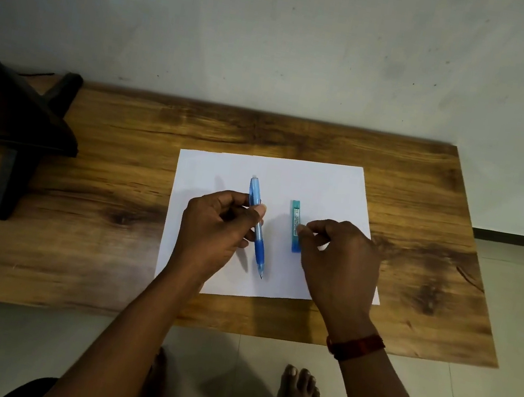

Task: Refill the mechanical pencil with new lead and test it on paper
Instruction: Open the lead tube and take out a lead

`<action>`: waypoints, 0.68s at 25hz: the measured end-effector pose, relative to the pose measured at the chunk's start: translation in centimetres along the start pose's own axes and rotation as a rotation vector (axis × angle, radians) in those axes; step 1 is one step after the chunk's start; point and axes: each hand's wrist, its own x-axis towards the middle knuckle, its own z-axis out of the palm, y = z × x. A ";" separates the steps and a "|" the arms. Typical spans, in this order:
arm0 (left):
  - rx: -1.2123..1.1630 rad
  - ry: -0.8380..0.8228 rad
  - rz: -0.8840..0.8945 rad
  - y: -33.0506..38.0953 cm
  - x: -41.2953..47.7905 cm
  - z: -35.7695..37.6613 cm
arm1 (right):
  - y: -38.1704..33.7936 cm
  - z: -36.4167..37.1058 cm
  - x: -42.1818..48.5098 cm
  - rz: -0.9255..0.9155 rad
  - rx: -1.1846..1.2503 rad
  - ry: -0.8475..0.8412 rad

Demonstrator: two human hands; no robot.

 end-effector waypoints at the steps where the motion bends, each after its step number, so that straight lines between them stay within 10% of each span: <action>1: 0.012 0.021 0.000 -0.1 0.1 0.0 | 0.0 0.4 -0.1 0.023 -0.012 -0.024; 17: 0.322 0.281 0.229 -0.4 0.2 -1.6 | -3.3 3.7 -1.4 -0.092 0.079 -0.241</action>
